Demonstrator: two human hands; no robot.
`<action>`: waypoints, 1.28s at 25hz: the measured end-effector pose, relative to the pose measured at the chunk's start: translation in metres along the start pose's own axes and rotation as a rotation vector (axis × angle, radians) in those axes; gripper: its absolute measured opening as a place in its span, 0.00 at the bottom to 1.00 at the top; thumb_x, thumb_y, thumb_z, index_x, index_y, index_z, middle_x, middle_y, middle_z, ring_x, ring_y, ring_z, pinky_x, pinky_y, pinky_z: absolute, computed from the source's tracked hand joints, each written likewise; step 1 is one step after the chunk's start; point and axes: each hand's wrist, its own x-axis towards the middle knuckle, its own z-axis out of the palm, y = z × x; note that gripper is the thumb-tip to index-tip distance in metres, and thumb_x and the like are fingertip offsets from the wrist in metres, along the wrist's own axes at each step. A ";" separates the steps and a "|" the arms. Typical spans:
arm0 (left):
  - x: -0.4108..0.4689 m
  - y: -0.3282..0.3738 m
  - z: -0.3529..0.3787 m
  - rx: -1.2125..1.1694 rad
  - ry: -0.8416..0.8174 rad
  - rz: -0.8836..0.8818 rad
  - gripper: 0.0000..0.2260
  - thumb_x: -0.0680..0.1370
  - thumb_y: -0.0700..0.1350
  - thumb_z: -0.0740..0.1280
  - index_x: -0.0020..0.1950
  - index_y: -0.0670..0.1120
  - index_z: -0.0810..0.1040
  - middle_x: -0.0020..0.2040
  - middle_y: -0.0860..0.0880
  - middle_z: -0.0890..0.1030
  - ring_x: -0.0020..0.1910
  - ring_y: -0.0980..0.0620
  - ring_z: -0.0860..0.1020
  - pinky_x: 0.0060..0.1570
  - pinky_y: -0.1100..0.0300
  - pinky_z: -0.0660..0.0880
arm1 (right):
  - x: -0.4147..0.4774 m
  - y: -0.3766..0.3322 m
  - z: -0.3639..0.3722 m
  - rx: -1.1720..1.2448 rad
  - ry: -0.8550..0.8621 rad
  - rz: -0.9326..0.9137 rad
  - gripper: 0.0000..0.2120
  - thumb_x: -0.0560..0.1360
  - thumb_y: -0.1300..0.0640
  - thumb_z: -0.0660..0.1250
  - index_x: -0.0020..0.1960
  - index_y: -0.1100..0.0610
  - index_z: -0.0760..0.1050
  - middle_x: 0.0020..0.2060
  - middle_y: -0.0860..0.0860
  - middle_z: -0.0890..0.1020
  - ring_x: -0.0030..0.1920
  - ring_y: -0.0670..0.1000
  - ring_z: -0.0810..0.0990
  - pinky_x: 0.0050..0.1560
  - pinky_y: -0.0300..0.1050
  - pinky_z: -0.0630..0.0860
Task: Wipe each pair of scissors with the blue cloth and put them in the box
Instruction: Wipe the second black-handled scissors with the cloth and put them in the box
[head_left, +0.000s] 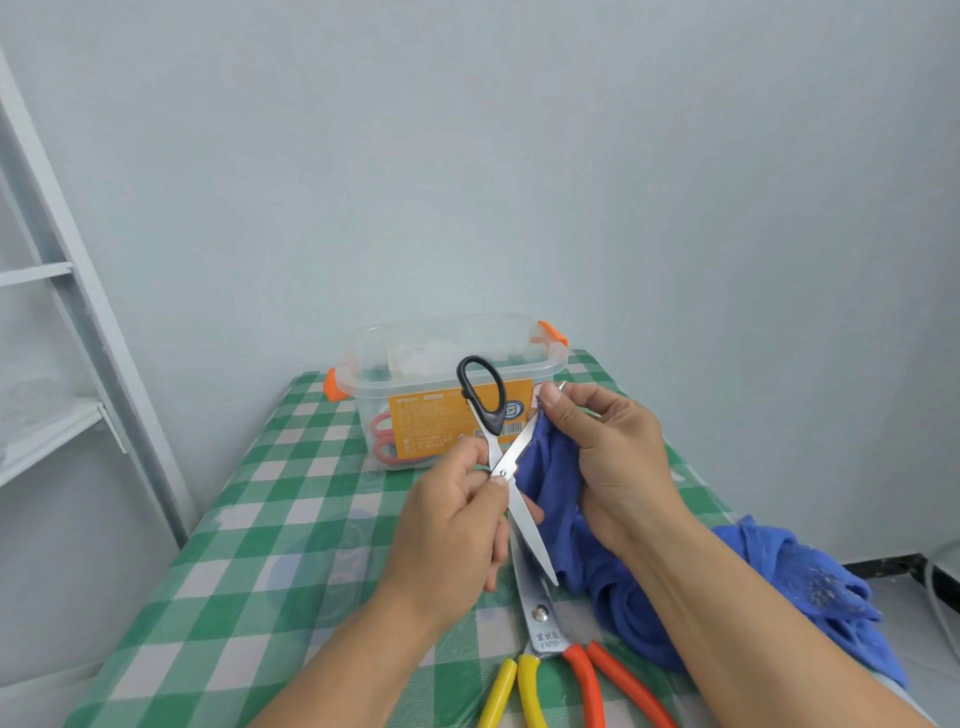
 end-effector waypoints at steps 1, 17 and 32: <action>0.000 0.000 0.000 0.006 0.003 -0.002 0.08 0.76 0.47 0.59 0.39 0.59 0.72 0.35 0.32 0.79 0.20 0.45 0.68 0.24 0.59 0.66 | 0.000 -0.001 0.000 -0.009 0.009 -0.006 0.13 0.74 0.55 0.75 0.41 0.65 0.79 0.32 0.62 0.79 0.34 0.59 0.78 0.40 0.49 0.77; -0.002 0.001 -0.002 -0.008 -0.031 -0.032 0.05 0.75 0.45 0.59 0.48 0.48 0.73 0.36 0.39 0.83 0.21 0.48 0.67 0.22 0.60 0.65 | 0.000 -0.008 -0.007 0.011 0.168 -0.038 0.23 0.78 0.42 0.67 0.32 0.58 0.77 0.30 0.56 0.78 0.32 0.54 0.76 0.36 0.47 0.73; 0.002 0.005 -0.009 -0.163 0.015 -0.072 0.07 0.76 0.42 0.60 0.50 0.39 0.71 0.39 0.34 0.83 0.23 0.47 0.65 0.22 0.58 0.65 | -0.006 -0.005 -0.001 0.130 -0.148 -0.033 0.13 0.70 0.59 0.73 0.53 0.62 0.80 0.35 0.55 0.81 0.30 0.50 0.72 0.29 0.45 0.73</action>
